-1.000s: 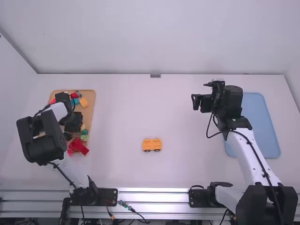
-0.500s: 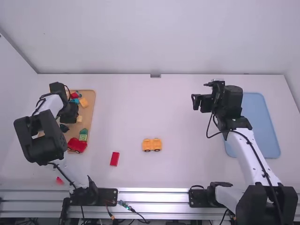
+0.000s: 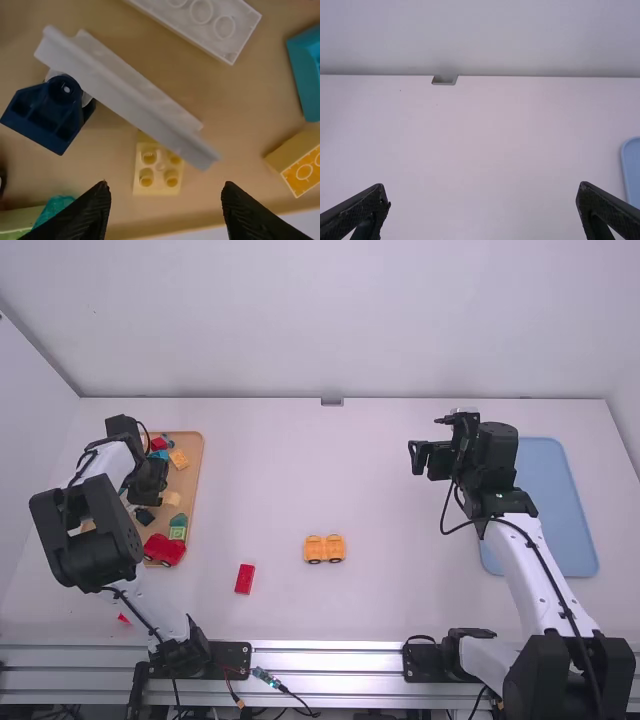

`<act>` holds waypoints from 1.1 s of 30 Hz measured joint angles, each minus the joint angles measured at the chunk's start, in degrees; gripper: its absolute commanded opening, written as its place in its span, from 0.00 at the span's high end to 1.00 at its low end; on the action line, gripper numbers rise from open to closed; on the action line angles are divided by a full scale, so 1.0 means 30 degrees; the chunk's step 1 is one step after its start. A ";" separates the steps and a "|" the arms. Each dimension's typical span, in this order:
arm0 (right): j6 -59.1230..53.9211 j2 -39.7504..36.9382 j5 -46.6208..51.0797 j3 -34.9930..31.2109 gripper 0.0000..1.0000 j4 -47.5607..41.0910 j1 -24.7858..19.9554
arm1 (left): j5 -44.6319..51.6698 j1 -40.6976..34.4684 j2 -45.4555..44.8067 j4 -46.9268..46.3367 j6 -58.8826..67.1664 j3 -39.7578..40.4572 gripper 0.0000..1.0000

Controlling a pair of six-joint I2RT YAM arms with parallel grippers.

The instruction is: Assemble lego blocks to make yellow taxi

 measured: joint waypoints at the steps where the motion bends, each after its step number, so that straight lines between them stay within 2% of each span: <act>1: 0.0000 0.0000 0.0000 0.0000 0.01 0.0000 0.0000 | 0.0007 0.0000 0.0000 0.0000 -0.0058 0.0000 0.28; 8: 0.0007 0.0000 -0.0007 0.0000 0.01 0.0000 0.0000 | 0.0007 -0.0022 0.0007 0.1093 -0.0066 -0.0109 0.21; 12: 0.0000 0.0000 0.0000 0.0000 0.01 0.0007 0.0000 | 0.0342 -0.0022 0.0007 0.2528 0.0277 -0.1035 0.16; 15: 0.0000 0.0000 0.0000 0.0000 0.01 0.0015 0.0000 | 0.1100 -0.0022 0.0015 0.3636 0.0954 -0.1836 0.18; 26: 0.0000 0.0000 -0.0015 0.0000 0.01 -0.0066 0.0007 | 0.1217 -0.0022 0.0393 0.4058 0.1734 -0.2142 0.18; 28: 0.0007 0.0000 -0.0015 0.0000 0.01 -0.0066 0.0000 | 0.1209 -0.0022 0.0699 0.4051 0.1807 -0.2142 0.19; 31: 0.0007 0.0000 -0.0015 0.0000 0.01 -0.0066 0.0007 | 0.1202 -0.0022 0.0991 0.4204 0.1880 -0.2142 0.28; 33: 0.0007 0.0000 -0.0007 0.0000 0.01 -0.0066 0.0000 | 0.1166 -0.0022 0.0998 0.4284 0.1938 -0.2142 0.30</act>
